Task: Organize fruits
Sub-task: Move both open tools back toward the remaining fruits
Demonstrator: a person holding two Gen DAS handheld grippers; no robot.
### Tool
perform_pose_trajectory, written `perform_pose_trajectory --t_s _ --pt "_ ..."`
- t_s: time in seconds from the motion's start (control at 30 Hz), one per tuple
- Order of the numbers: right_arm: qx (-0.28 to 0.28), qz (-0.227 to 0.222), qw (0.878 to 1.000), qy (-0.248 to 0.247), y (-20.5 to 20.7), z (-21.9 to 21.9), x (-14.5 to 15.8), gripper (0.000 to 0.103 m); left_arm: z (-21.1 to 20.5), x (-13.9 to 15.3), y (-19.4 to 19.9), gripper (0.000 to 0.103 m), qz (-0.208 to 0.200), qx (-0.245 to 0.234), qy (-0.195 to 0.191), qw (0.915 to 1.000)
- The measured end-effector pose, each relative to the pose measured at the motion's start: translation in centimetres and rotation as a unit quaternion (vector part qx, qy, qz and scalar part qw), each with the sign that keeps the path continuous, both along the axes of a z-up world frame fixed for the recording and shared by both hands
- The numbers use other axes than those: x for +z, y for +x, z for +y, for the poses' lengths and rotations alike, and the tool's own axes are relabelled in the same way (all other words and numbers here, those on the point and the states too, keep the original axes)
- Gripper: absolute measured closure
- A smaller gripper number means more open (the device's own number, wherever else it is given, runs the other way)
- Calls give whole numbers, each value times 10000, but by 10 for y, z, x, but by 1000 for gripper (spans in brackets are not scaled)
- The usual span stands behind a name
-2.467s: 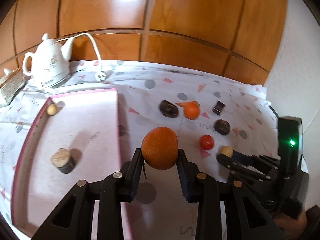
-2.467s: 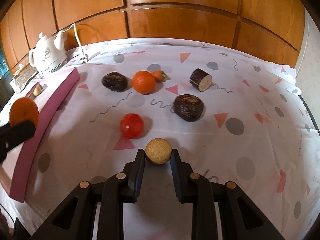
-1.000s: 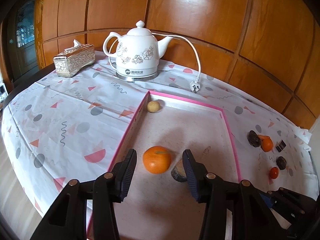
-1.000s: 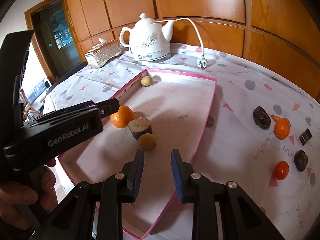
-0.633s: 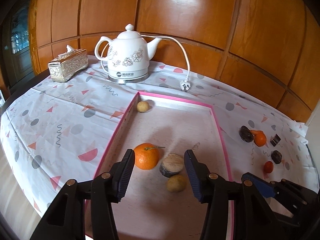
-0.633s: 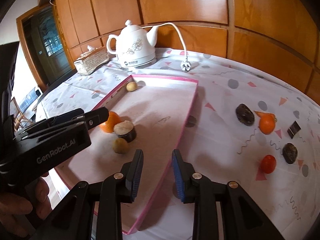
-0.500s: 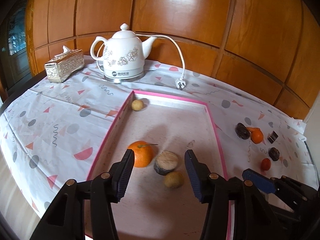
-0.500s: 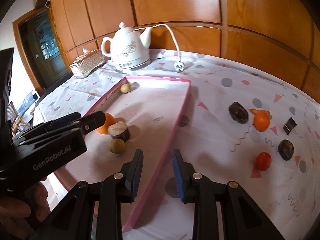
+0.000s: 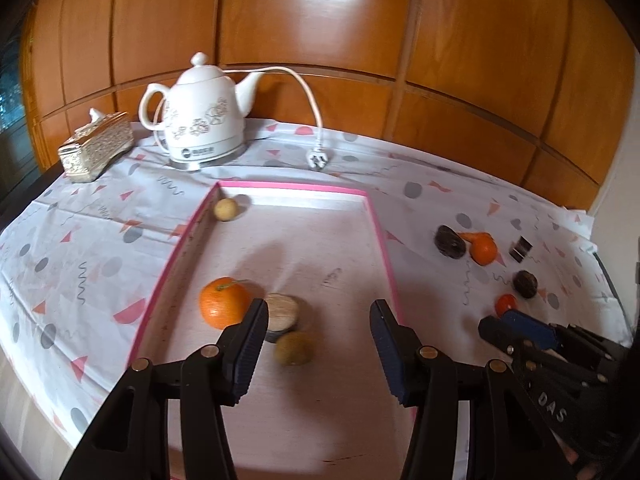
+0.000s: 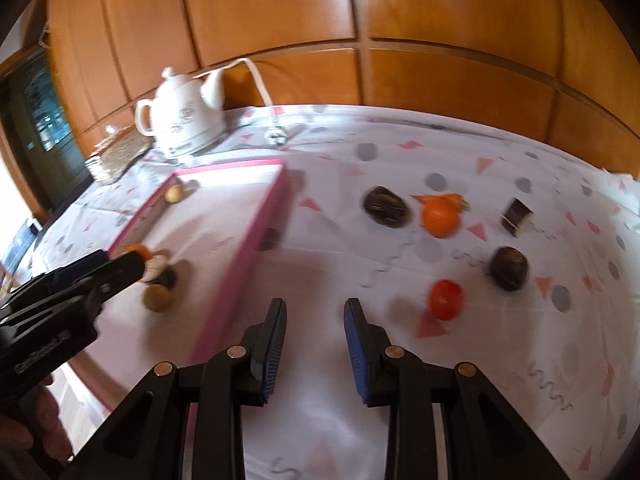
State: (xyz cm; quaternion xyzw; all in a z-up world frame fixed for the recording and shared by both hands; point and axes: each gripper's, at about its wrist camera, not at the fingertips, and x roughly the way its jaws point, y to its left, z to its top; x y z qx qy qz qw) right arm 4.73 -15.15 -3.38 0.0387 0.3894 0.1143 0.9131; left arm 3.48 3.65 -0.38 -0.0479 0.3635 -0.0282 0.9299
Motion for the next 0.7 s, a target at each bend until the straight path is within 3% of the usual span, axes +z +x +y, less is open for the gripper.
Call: perform_pose_trajectory --t_s 0.33,0.7 --pt "-624 40 9980 -106 2 -46 -9 73 -33 3 -1 49 12 -477 127 9988" --pt "-1510 306 9880 -66 -3 -119 -29 73 -80 0 6 49 156 -1119 167 9935"
